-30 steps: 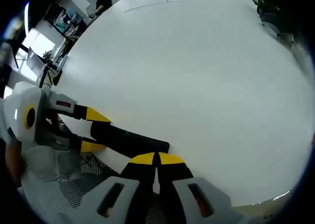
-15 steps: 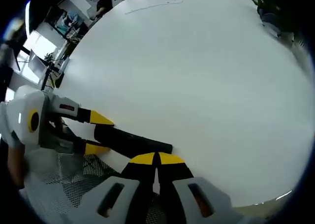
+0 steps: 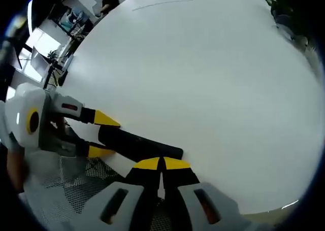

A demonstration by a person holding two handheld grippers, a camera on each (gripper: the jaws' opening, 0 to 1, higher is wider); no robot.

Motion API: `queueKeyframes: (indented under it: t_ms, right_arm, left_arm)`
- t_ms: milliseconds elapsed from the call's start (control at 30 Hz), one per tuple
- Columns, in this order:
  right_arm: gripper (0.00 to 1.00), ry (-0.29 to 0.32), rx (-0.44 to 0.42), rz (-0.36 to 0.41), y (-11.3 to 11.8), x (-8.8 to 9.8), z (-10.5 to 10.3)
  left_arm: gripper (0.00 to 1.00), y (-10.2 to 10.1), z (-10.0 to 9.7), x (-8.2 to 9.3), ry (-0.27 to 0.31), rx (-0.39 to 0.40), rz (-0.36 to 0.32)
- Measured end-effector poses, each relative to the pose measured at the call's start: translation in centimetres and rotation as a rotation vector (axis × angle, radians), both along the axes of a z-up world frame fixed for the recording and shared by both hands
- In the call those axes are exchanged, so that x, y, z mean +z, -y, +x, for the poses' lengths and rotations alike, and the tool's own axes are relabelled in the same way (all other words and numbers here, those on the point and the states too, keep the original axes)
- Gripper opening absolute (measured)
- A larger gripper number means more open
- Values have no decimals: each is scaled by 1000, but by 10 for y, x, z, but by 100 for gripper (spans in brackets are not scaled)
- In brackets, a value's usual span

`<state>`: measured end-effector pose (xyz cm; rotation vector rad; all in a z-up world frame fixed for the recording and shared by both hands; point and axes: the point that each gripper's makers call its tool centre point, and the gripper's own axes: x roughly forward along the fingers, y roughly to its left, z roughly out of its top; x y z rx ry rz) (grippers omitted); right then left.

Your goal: Press the specified remote control buttons in sequence, fully releasing each button before pressing the next.

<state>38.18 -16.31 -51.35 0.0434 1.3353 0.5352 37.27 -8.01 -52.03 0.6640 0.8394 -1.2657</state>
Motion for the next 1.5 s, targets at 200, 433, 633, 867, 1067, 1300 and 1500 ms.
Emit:
queueKeyframes:
  t_ms: [200,433,633,867,1067,1300,1500]
  right_arm:
    - [0,-24,-27,6,0,-1,2]
    - [0,21,30,-44,-2,0,1]
    - [0,-7,-14,6,0,1,1]
    - [0,7,12,-11,-1,1,2]
    - [0,10,12,-14,-1,1,2]
    - [0,-27,-41,82,-10,3,2]
    - [0,-35,-33,74,-10,0,2]
  left_arm:
    - [25,1,1,-1,-3,6,-4]
    - [25,1,1,0,-6,11,-8]
    - [25,2,1,0,-6,17,-14]
    - [25,2,1,0,-9,21,-18]
    - [25,2,1,0,-9,22,-18]
    - [25,2,1,0,-10,23,-19]
    - [25,2,1,-1,-11,23,-19]
